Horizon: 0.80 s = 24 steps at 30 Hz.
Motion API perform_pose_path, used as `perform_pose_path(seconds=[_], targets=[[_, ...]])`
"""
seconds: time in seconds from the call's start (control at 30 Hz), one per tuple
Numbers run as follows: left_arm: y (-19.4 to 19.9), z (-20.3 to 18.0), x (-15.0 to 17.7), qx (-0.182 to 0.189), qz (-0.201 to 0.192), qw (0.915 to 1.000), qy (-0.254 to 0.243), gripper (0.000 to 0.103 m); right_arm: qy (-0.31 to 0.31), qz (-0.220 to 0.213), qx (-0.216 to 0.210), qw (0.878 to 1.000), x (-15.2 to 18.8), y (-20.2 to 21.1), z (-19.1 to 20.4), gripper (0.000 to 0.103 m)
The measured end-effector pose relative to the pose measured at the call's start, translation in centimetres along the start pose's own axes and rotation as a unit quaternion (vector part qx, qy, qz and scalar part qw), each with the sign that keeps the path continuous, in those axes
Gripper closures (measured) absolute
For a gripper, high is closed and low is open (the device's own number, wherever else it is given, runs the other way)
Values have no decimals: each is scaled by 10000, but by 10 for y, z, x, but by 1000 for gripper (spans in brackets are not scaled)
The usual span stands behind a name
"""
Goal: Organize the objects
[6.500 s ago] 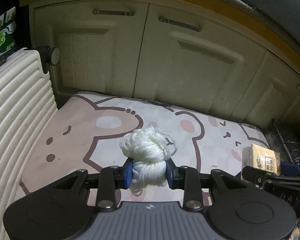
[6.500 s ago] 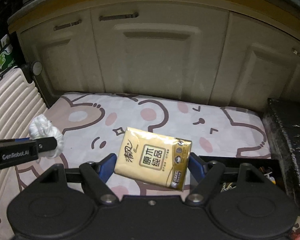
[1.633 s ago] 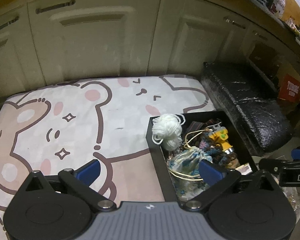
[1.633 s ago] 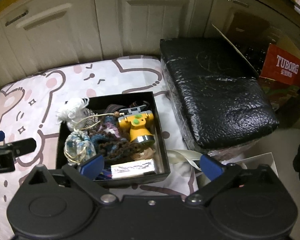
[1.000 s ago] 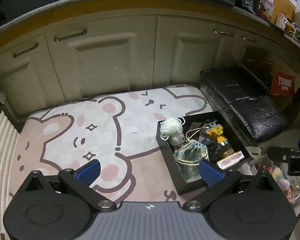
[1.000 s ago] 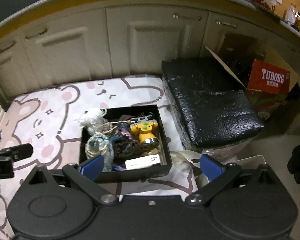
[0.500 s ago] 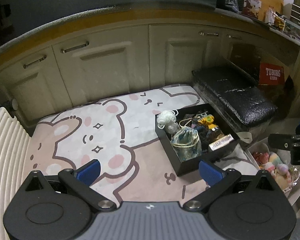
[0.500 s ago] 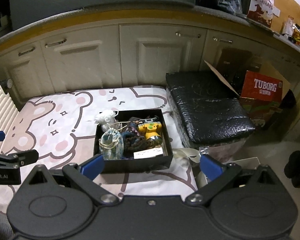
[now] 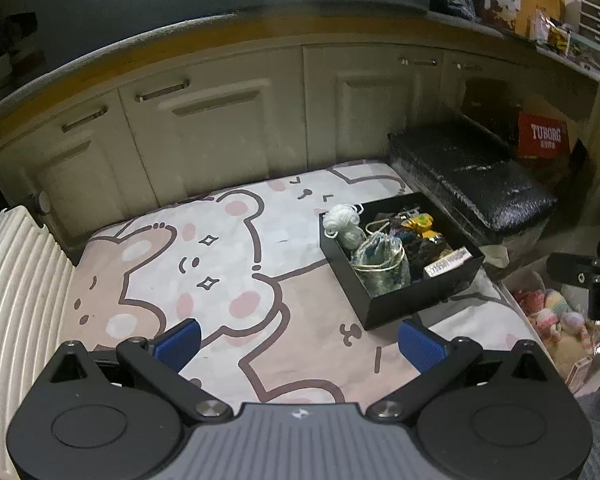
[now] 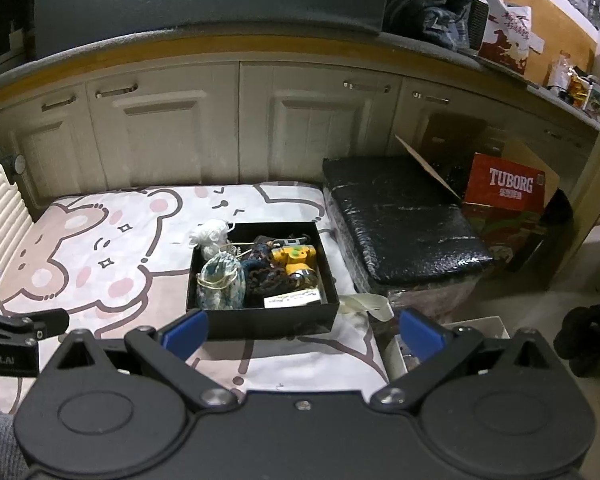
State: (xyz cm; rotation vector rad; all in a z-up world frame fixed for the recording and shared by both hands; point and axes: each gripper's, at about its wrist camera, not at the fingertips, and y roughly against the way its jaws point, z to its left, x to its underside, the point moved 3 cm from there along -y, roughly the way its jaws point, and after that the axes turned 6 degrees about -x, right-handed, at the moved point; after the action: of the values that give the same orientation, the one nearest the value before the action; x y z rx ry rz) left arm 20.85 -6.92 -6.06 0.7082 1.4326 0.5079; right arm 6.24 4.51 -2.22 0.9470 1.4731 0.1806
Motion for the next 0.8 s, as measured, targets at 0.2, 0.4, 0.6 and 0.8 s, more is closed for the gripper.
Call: perform_pose_path(seconds=[0.2, 0.4, 0.6, 0.8], targets=[[-3, 7, 1, 58, 31, 9998, 194, 0, -5, 161, -37, 9999, 5, -9, 3, 0], [-8, 10, 3, 48, 118, 9997, 220, 0, 106, 244, 60, 9996, 7, -12, 10, 0], [-8, 12, 3, 155, 98, 9997, 178, 0, 37, 273, 80, 9996, 7, -14, 9, 0], [-8, 12, 3, 239, 71, 9996, 101, 0, -47, 305, 34, 9995, 7, -15, 7, 0]])
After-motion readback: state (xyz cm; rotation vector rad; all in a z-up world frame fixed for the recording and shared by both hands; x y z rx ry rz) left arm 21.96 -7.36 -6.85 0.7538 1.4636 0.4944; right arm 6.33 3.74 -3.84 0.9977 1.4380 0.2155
